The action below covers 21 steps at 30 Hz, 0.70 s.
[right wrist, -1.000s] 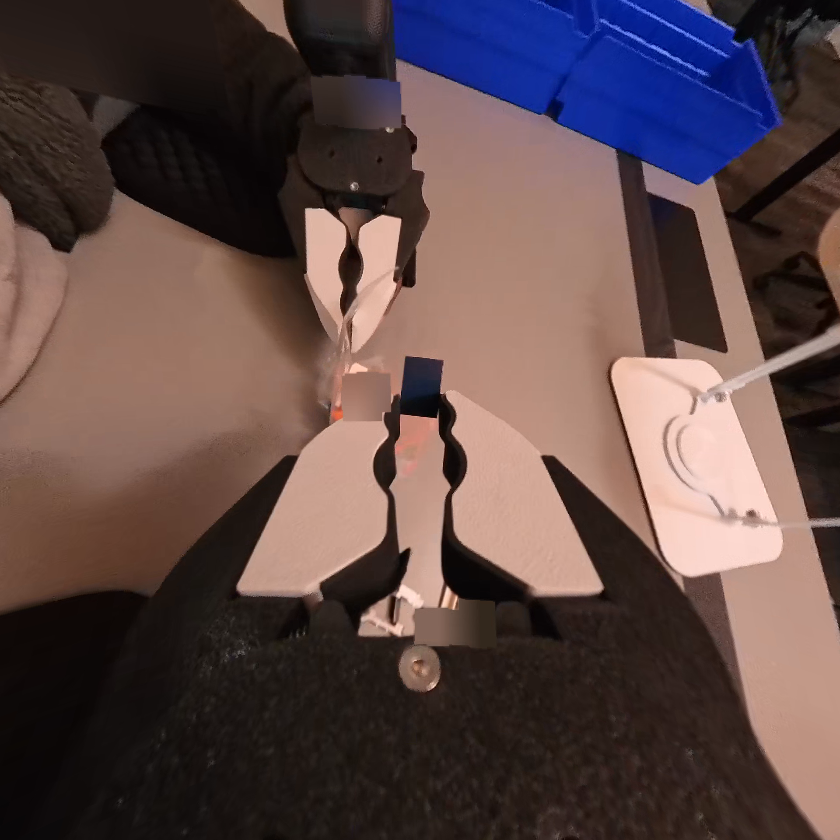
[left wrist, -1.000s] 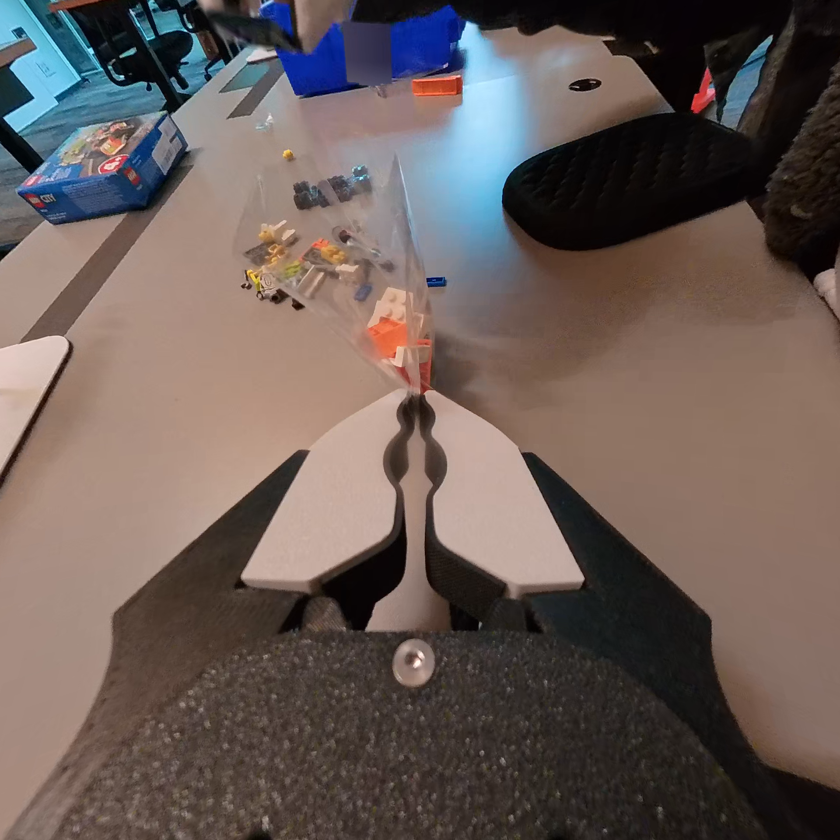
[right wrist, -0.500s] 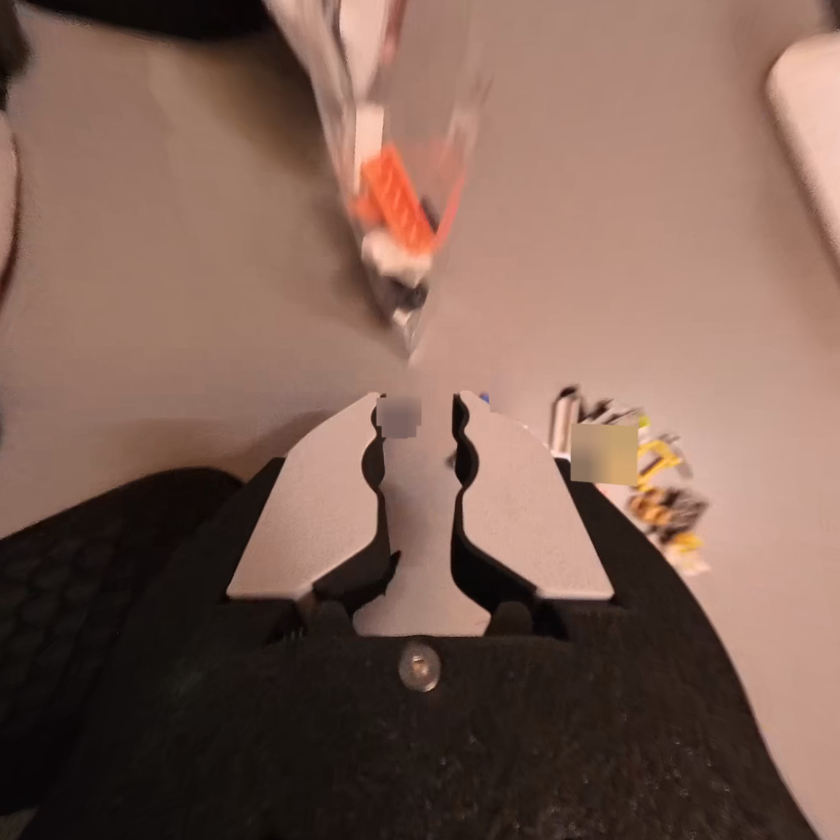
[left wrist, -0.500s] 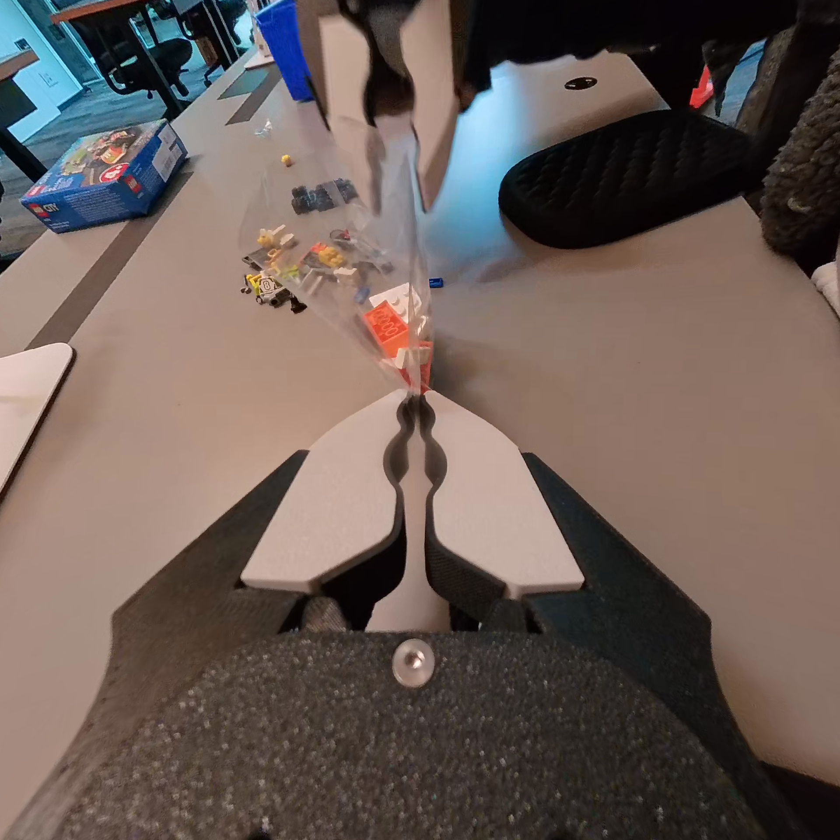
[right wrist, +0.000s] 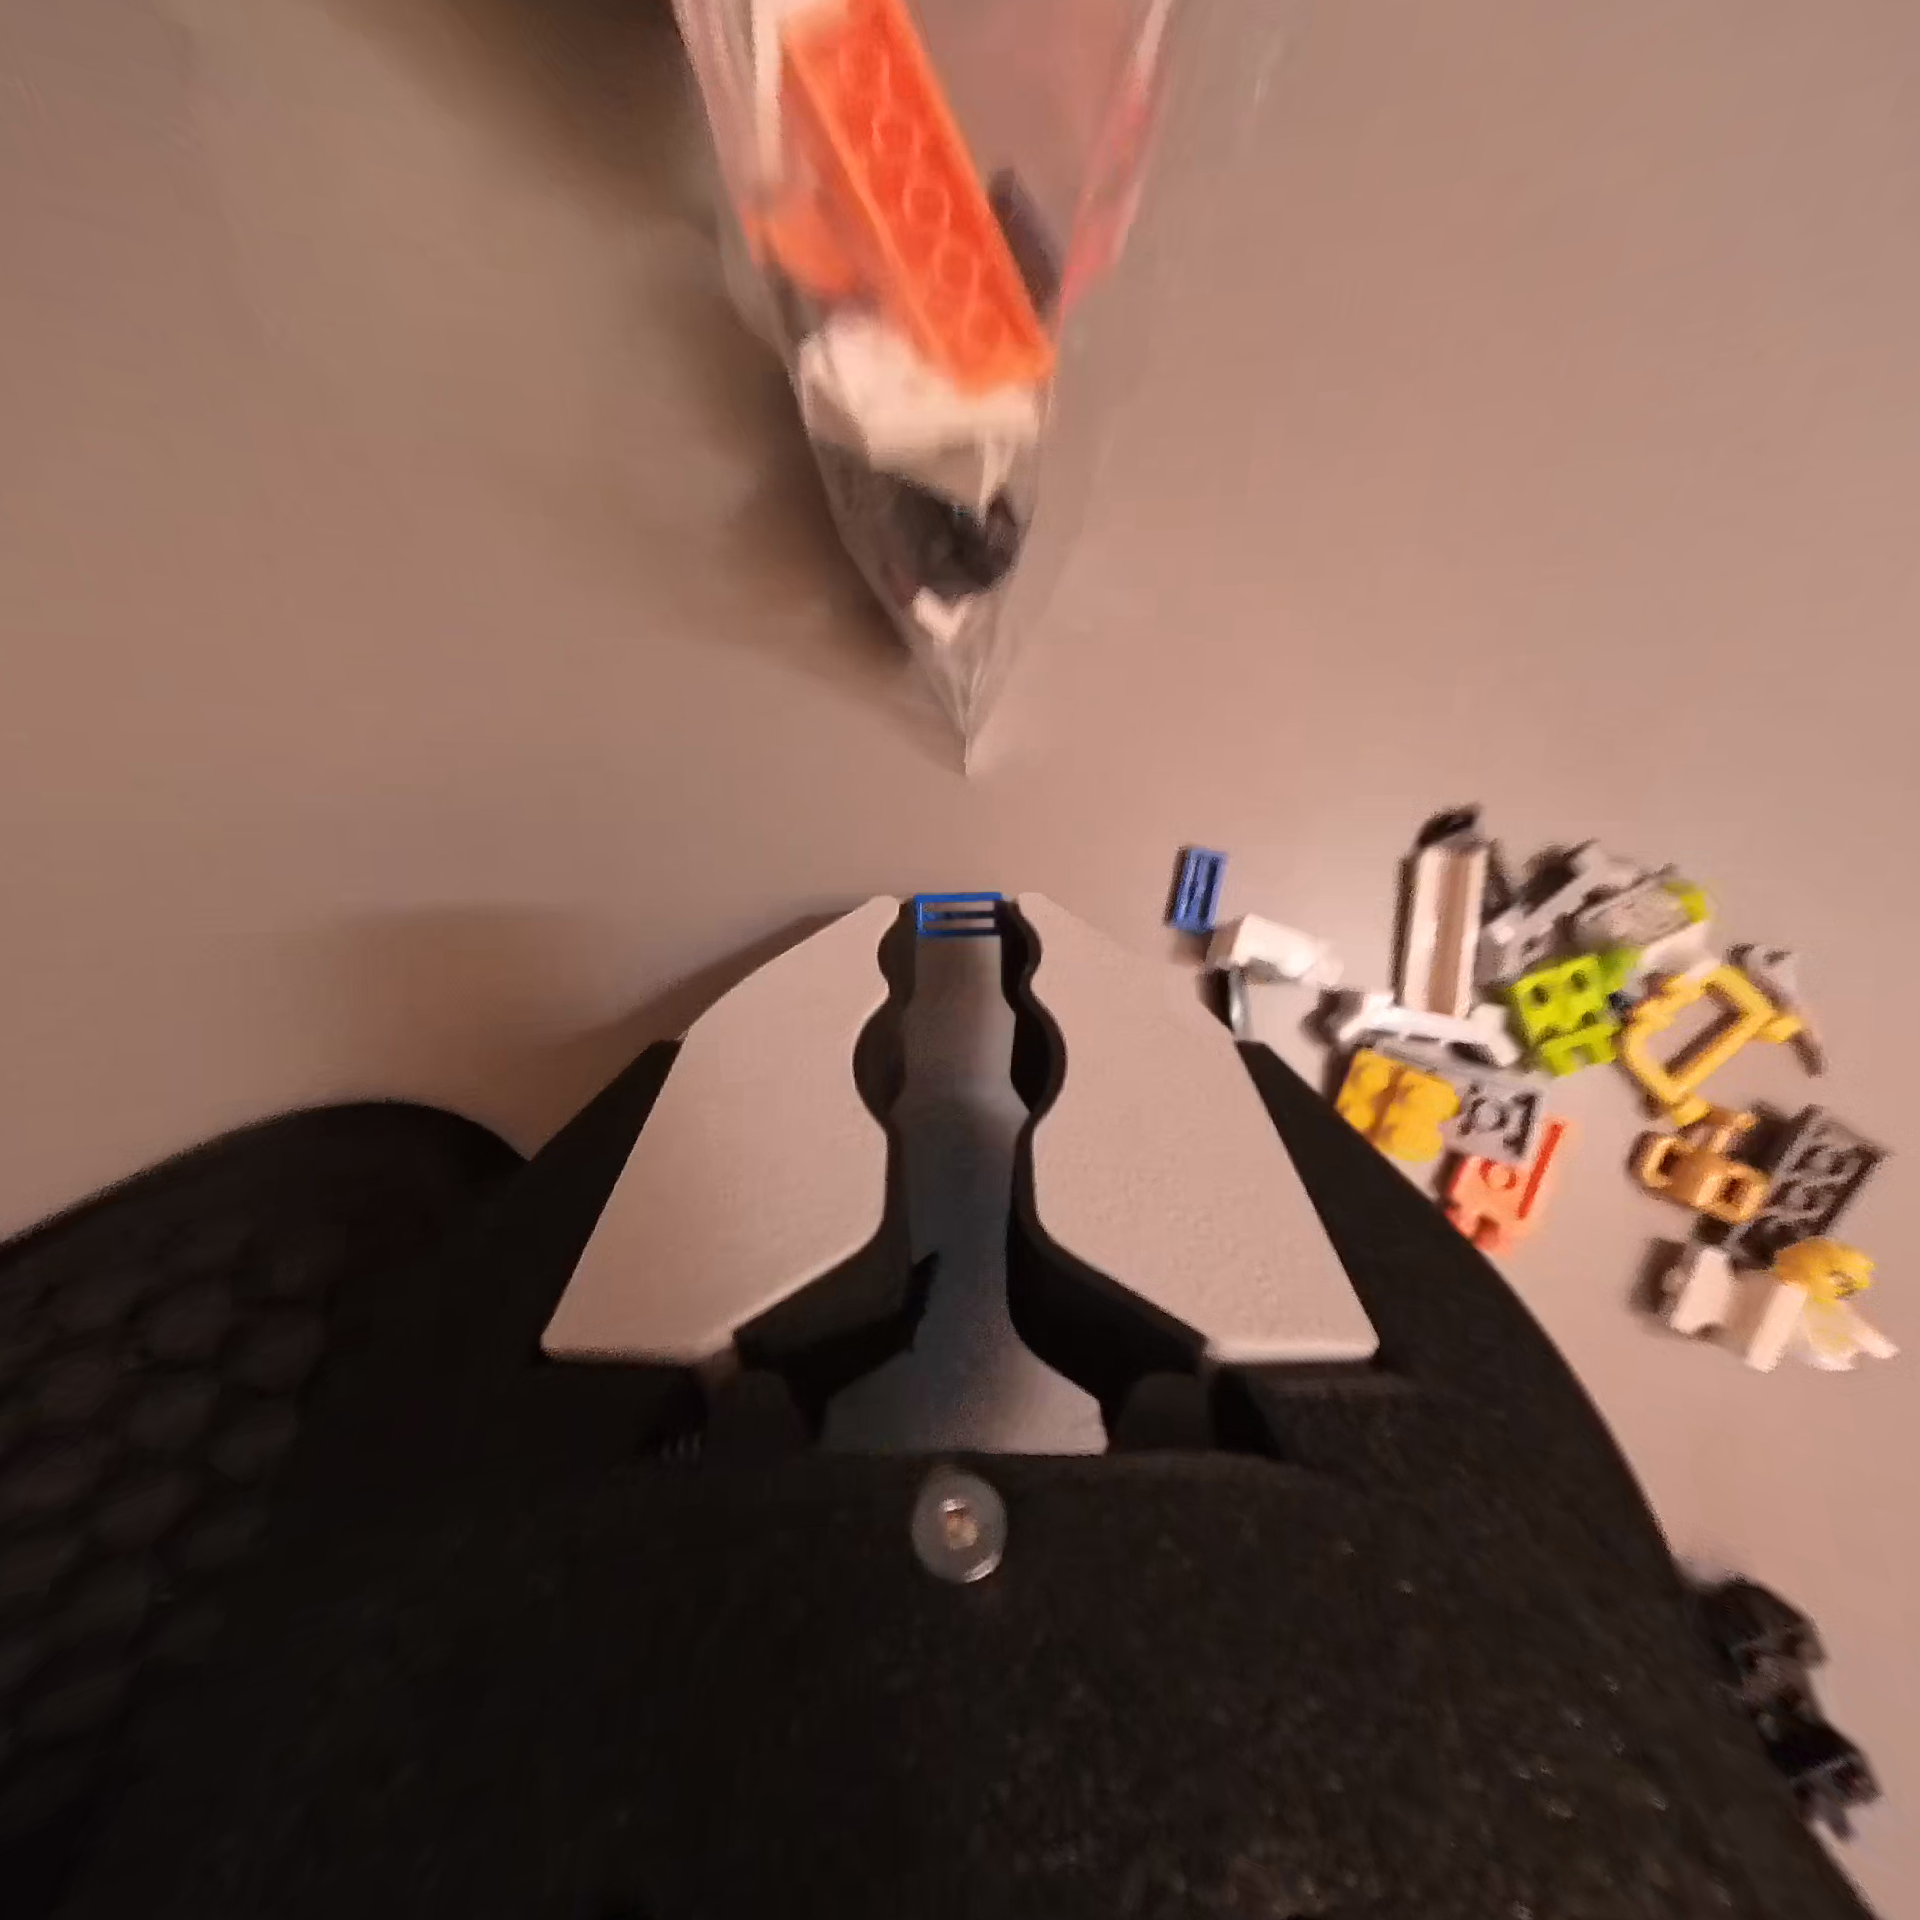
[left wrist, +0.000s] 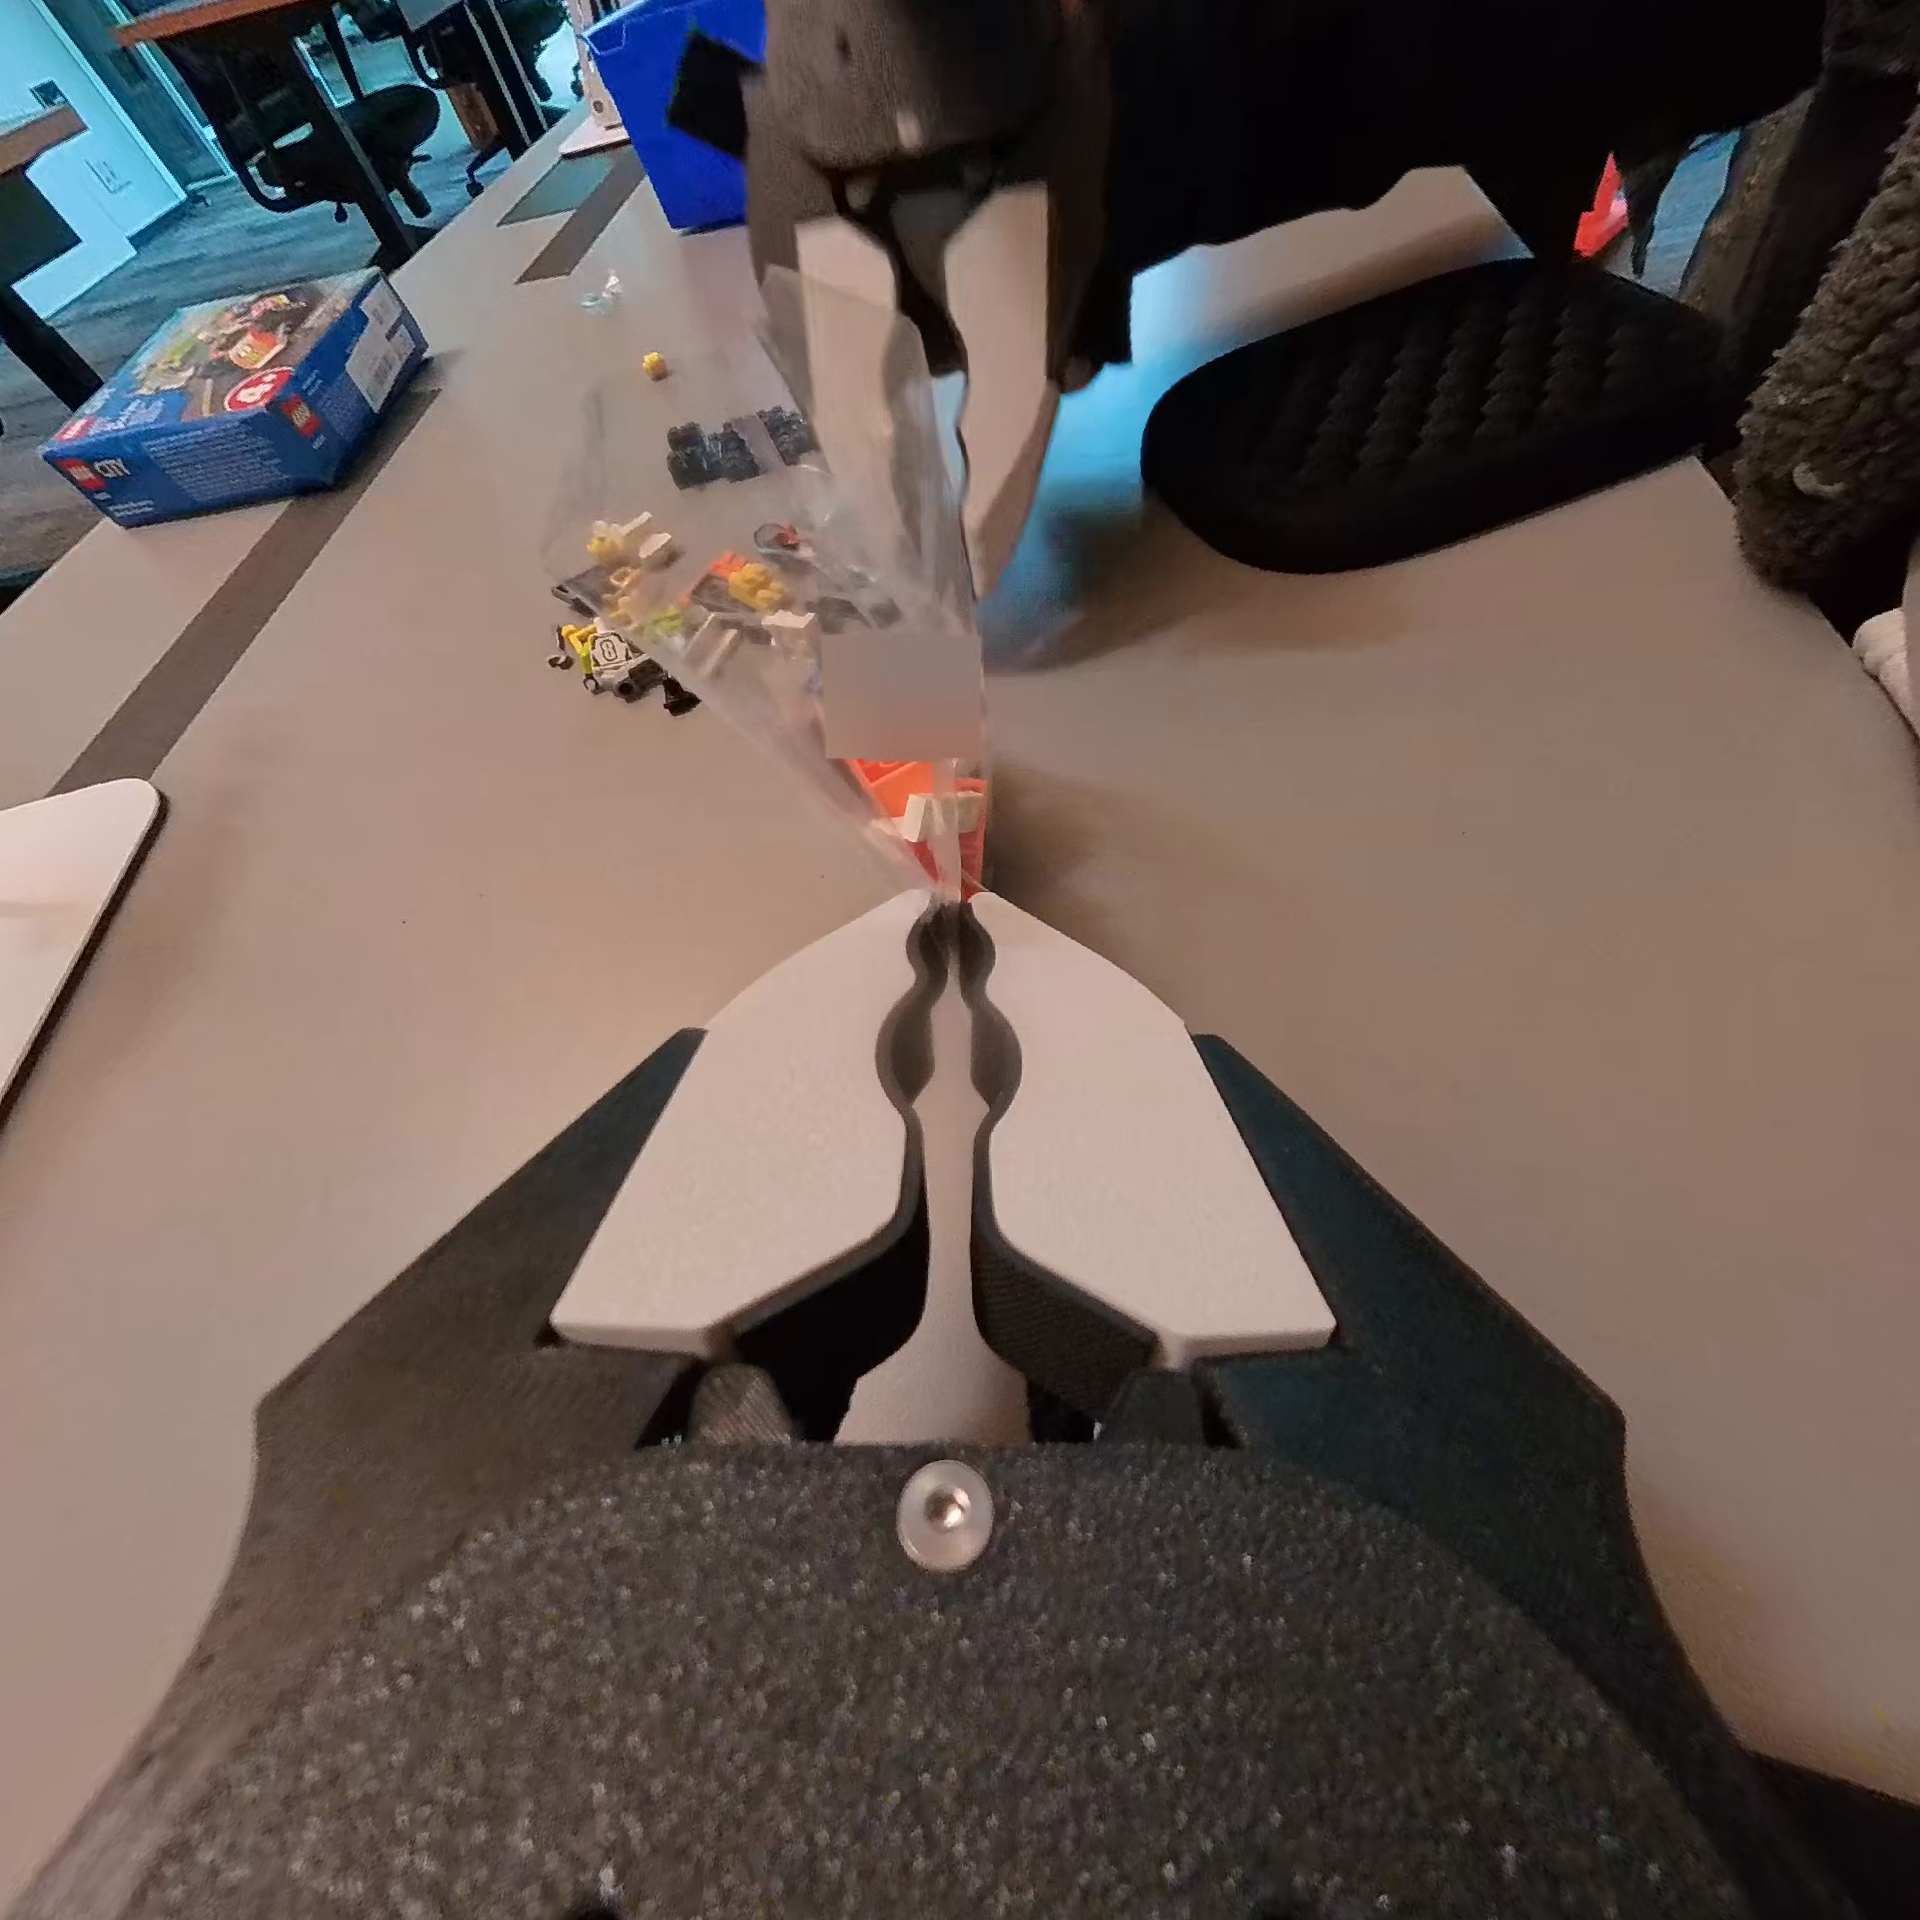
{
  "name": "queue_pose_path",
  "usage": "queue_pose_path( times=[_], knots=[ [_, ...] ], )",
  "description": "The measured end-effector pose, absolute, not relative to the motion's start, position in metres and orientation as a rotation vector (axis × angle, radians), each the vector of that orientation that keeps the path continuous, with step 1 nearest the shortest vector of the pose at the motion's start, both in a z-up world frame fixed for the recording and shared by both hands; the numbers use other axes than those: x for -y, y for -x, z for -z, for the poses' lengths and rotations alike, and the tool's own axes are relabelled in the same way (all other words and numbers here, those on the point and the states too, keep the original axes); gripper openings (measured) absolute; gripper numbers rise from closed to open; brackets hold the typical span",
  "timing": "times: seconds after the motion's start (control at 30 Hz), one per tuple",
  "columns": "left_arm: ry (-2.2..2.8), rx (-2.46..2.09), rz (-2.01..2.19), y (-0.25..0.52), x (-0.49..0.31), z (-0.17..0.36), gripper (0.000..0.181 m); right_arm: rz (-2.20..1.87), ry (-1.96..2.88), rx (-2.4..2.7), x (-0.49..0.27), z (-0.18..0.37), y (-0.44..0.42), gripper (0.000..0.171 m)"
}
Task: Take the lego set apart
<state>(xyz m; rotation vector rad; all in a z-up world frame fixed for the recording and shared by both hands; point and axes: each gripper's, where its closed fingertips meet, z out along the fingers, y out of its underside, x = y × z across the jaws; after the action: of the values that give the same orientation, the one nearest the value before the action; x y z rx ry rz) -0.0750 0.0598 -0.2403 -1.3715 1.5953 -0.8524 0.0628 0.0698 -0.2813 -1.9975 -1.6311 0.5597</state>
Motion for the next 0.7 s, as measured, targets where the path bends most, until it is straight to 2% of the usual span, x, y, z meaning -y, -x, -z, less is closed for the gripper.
queue_pose_path(
  times=[0.17, 0.23, 0.33, 0.47, 0.6, 0.7],
  knots=[
    [1.369, -1.597, 0.854, 0.075, -0.059, 0.24, 0.001, -0.713, 1.656, 1.496, -0.08, 0.175, -0.015, 0.015],
    [1.366, -1.6, 0.848, 0.075, -0.059, 0.24, 0.001, -0.699, 1.588, 1.527, -0.082, 0.158, 0.006, 0.016],
    [1.363, -1.604, 0.84, 0.075, -0.058, 0.24, 0.001, -0.642, 1.555, 1.6, -0.085, 0.164, 0.027, 0.016],
    [1.358, -1.609, 0.838, 0.075, -0.057, 0.24, 0.001, -0.703, 1.565, 1.536, -0.088, 0.165, 0.027, 0.026],
    [1.36, -1.606, 0.846, 0.075, -0.057, 0.239, 0.001, -0.682, 1.608, 1.4, -0.102, 0.158, -0.003, 0.028],
    [1.36, -1.605, 0.848, 0.075, -0.057, 0.239, 0.001, -0.51, 1.756, 1.345, -0.126, 0.186, -0.046, 0.024]
  ],
)
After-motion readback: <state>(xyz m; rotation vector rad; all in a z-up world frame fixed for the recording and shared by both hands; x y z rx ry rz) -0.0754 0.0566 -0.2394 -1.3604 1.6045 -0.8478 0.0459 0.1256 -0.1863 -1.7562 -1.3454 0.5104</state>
